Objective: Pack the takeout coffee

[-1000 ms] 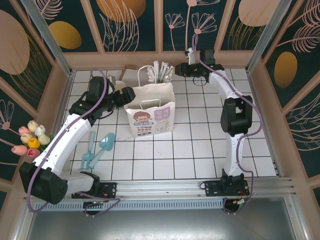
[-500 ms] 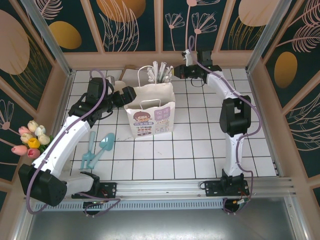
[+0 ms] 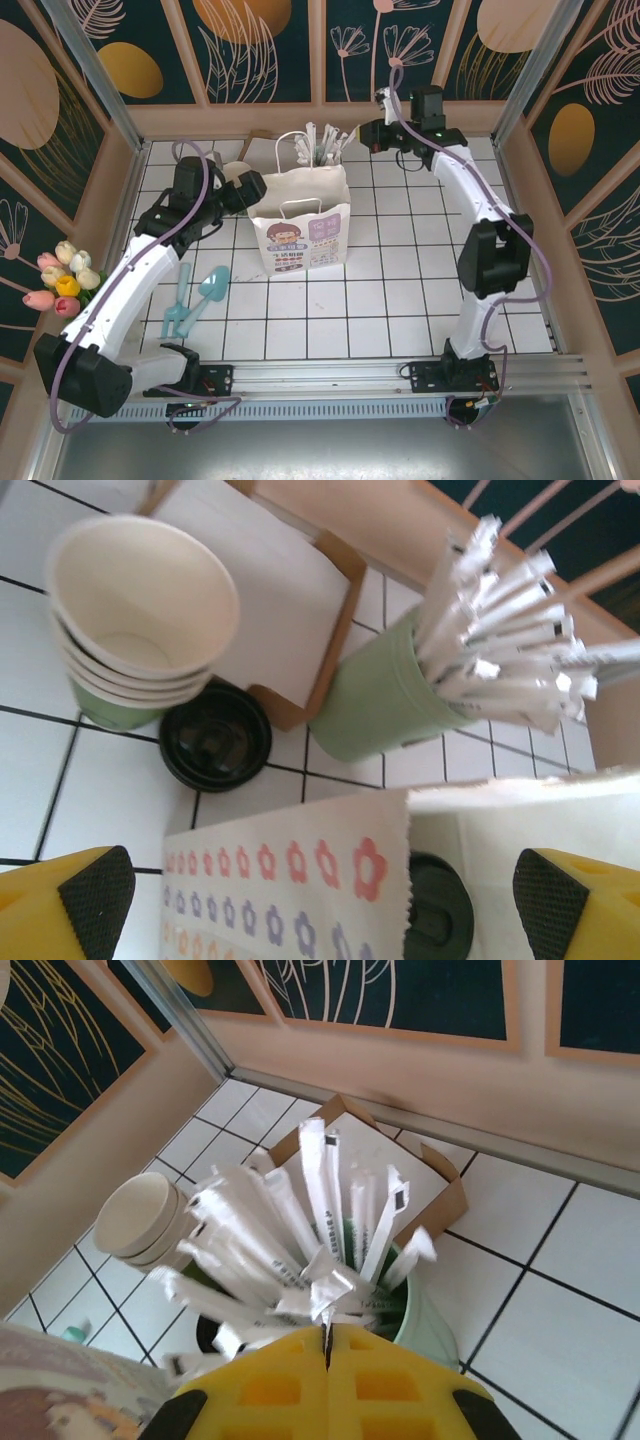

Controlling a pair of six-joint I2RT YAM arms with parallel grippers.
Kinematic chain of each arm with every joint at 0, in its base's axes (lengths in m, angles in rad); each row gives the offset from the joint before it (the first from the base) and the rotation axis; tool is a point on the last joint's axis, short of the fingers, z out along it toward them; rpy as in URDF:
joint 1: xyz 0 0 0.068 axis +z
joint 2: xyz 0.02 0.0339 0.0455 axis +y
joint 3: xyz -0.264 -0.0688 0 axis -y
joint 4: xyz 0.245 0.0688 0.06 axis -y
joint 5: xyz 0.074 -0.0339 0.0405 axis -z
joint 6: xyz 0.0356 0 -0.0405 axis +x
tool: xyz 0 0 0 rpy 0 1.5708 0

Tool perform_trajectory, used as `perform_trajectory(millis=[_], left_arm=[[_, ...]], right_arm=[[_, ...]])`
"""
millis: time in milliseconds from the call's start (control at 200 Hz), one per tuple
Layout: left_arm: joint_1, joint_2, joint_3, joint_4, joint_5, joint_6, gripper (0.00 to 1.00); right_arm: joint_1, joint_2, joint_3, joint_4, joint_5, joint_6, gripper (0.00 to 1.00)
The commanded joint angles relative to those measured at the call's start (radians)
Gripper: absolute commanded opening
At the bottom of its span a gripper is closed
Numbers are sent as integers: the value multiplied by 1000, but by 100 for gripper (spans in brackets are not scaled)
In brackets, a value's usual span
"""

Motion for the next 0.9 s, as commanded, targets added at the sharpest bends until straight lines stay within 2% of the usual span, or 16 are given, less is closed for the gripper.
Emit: perform_trajectory(millis=[0,180,375,575,776,896], left_arm=[[7,-62,-17,45,-110,-42,99],[8,-131,-61,131,-165,-97,98],[8,-119,-67,62,-250,-120,98],[8,-73,-55,-1,-254,-110,98],[8,-88,-77,-50,-315,-119,99],[7,-101,-93,-54,-325,-122,99]], right_arm=[[4,-156,-68,-60,56,-51,0],[13,-358,-126,-114,109,-63,0],[45,-509,-94,-189,141,-74,0],[84,-568,-10,-252,55,-52,0],[154,-590,51,-270,99,-47,0],[182,-581,52,-270,40,-41,0]])
